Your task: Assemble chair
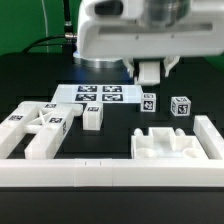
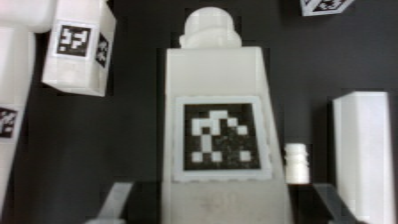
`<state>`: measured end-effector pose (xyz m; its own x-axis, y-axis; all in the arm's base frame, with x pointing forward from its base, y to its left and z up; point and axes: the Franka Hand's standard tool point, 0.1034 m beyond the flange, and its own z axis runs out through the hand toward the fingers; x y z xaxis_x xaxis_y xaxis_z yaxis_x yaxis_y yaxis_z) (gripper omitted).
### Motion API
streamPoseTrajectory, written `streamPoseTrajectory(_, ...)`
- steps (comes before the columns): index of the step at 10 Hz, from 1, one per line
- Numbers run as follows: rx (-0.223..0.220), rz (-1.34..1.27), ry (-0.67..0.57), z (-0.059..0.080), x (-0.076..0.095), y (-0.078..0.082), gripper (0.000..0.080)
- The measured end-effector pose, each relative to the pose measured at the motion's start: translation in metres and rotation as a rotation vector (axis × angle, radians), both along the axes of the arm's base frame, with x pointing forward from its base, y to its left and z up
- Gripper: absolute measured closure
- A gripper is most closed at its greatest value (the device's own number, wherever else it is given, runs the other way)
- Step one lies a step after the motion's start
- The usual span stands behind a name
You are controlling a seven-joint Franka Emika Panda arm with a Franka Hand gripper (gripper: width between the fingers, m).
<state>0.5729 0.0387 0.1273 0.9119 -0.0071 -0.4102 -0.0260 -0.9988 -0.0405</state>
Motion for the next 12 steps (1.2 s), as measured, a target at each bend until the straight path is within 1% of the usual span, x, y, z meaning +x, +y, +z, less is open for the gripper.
streamPoseTrajectory(1,0.000,0.001,-0.090,0.002,0.006,0.003,0.0509)
streamPoseTrajectory(2,-0.002,-0.001,-0.140,0.000,0.004,0.003,0.0509)
streamPoseTrajectory(3,-0.004,-0.005,-0.221,0.000,0.010,0.003,0.0509)
streamPoseTrajectory(4,-0.005,-0.006,-0.267,0.000,0.011,0.003,0.0509)
streamPoseTrajectory(5,-0.006,-0.008,-0.353,0.001,0.018,0.003,0.0509)
streamPoseTrajectory(6,-0.006,-0.008,-0.424,0.005,0.024,0.003,0.0509)
streamPoseTrajectory(7,-0.005,-0.008,-0.470,0.011,0.032,0.005,0.0509)
streamPoseTrajectory(8,-0.005,-0.016,-0.562,0.016,0.046,0.010,0.0509)
streamPoseTrajectory(9,-0.005,-0.016,-0.638,0.017,0.051,0.015,0.0509)
streamPoseTrajectory(10,-0.004,-0.012,-0.685,0.015,0.047,0.017,0.0509)
streamPoseTrajectory(12,-0.007,-0.018,-0.840,0.015,0.050,0.016,0.0509)
